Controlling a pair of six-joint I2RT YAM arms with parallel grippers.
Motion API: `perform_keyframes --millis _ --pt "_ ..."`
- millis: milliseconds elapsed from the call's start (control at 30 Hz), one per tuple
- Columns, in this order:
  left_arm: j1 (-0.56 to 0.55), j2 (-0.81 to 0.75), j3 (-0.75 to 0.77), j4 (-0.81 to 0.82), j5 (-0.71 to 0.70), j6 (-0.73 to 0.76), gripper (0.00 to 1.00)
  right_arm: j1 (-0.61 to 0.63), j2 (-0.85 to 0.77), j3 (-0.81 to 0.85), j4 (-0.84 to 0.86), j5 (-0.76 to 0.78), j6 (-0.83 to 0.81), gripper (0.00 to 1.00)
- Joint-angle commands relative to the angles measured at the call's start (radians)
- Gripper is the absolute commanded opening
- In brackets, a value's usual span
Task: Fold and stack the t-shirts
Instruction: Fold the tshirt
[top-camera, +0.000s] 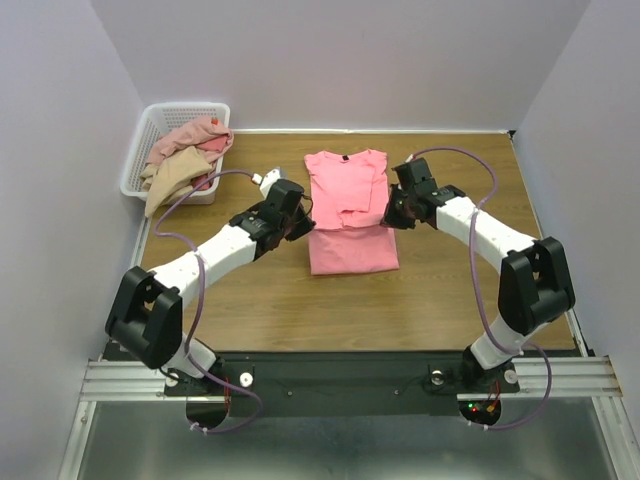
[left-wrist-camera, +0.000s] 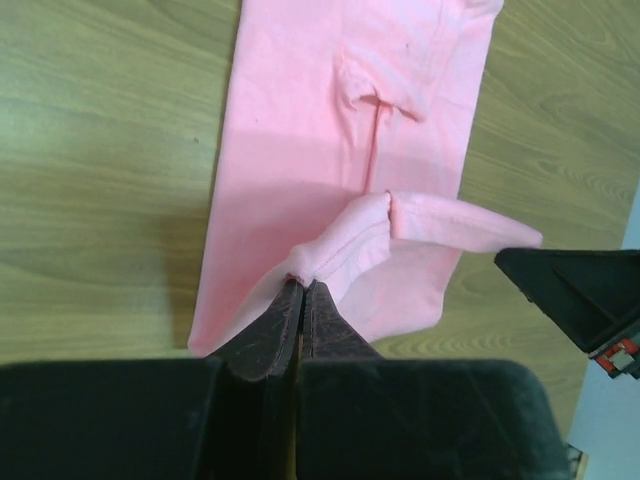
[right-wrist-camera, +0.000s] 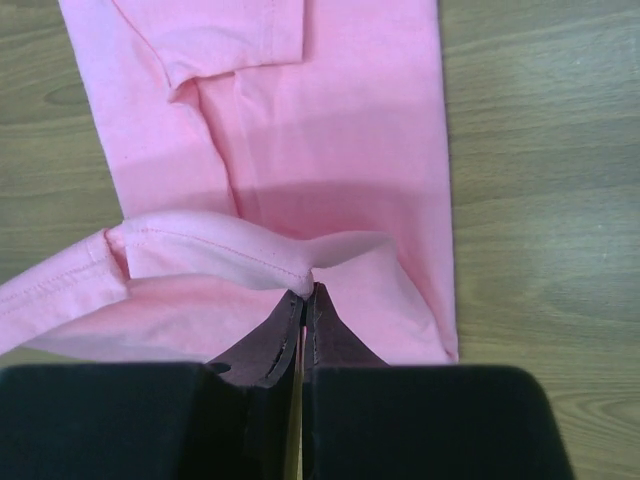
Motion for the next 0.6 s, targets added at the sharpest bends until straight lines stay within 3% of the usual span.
perform_keyframes --millis 0,333,567 --pt "0.02 0.043 0.074 0.02 0.003 0.079 0.0 -0.011 -0.003 0.063 0.04 0.055 -0.022 0.0" --pt "0.058 0.149 0.138 0.061 0.05 0.122 0.0 -0.029 -0.04 0.066 0.038 0.12 -0.03 0.01" --pt "0.075 0.229 0.192 0.071 0.072 0.142 0.0 -0.049 0.024 0.11 0.04 0.117 -0.045 0.0"
